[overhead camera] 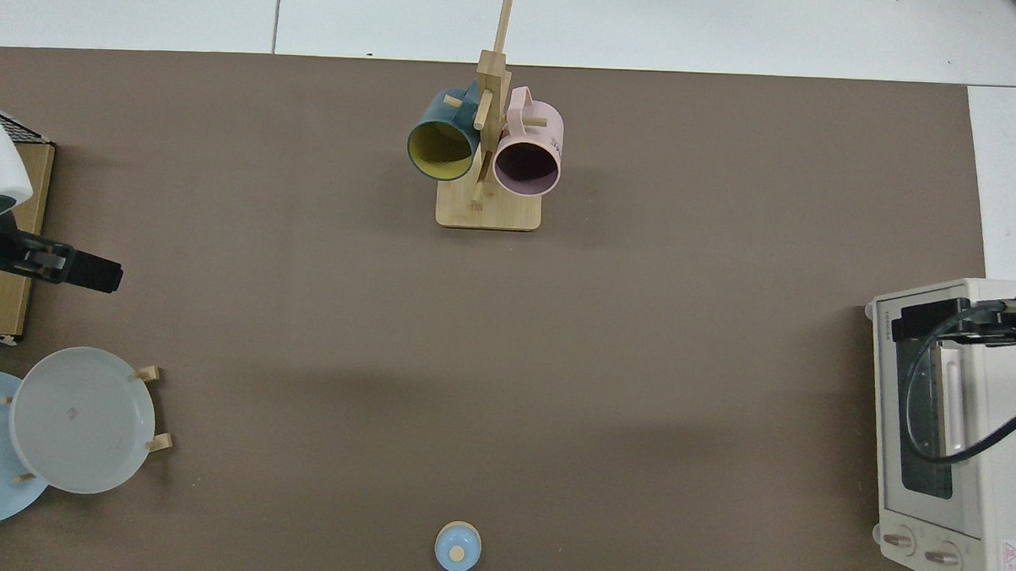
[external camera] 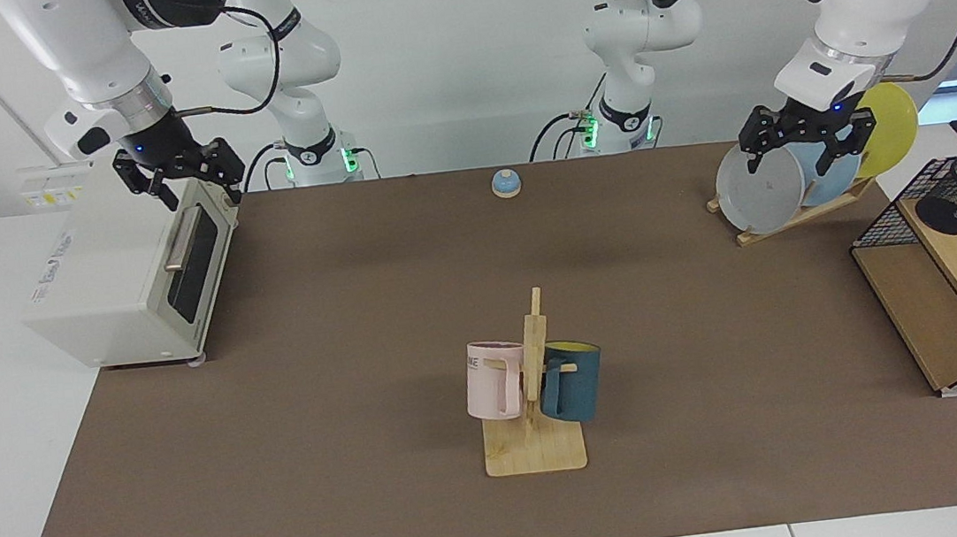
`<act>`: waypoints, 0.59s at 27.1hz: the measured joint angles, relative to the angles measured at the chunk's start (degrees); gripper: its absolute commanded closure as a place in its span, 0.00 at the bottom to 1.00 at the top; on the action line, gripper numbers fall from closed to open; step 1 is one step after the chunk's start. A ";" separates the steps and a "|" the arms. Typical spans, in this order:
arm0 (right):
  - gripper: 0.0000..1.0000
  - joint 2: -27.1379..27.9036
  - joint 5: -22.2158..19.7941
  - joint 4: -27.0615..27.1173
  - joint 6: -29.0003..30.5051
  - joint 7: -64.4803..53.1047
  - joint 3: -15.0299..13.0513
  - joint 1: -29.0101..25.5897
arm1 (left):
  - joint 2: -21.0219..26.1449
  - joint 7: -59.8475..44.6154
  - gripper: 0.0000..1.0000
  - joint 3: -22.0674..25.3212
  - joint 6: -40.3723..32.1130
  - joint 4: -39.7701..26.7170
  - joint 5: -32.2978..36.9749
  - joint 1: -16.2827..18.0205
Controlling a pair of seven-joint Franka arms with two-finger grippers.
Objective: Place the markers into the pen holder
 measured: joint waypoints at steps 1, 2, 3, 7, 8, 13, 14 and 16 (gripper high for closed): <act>0.00 -0.01 -0.01 0.00 0.00 0.00 -0.01 -0.10 | -0.18 0.00 0.00 -0.03 0.51 -0.43 -0.33 -0.02; 0.00 -0.02 -0.01 0.00 0.00 0.00 -0.01 -0.22 | -0.26 0.00 0.00 -0.06 0.98 -0.74 -0.90 -0.04; 0.00 -0.04 -0.01 0.00 0.00 0.00 -0.01 -0.35 | -0.27 0.00 0.00 -0.07 1.28 -0.92 -1.50 -0.04; 0.00 -0.12 -0.01 0.00 0.00 0.00 0.00 -0.72 | -0.26 0.00 0.00 -0.08 1.75 -1.34 -2.64 -0.04; 0.00 -0.14 -0.01 0.00 0.00 0.00 0.00 -0.73 | -0.26 0.00 0.00 -0.07 1.75 -1.39 -2.74 -0.04; 0.00 -0.16 -0.01 0.00 0.00 0.00 0.09 -0.72 | -0.26 0.00 0.00 -0.03 1.75 -1.44 -2.85 0.10; 0.00 -0.16 -0.01 0.00 0.00 0.00 0.13 -0.71 | -0.26 0.00 0.00 -0.06 1.75 -1.44 -2.85 0.18; 0.00 -0.16 0.00 0.00 0.00 0.00 0.24 -0.70 | -0.26 0.00 0.00 -0.08 1.75 -1.44 -2.85 0.28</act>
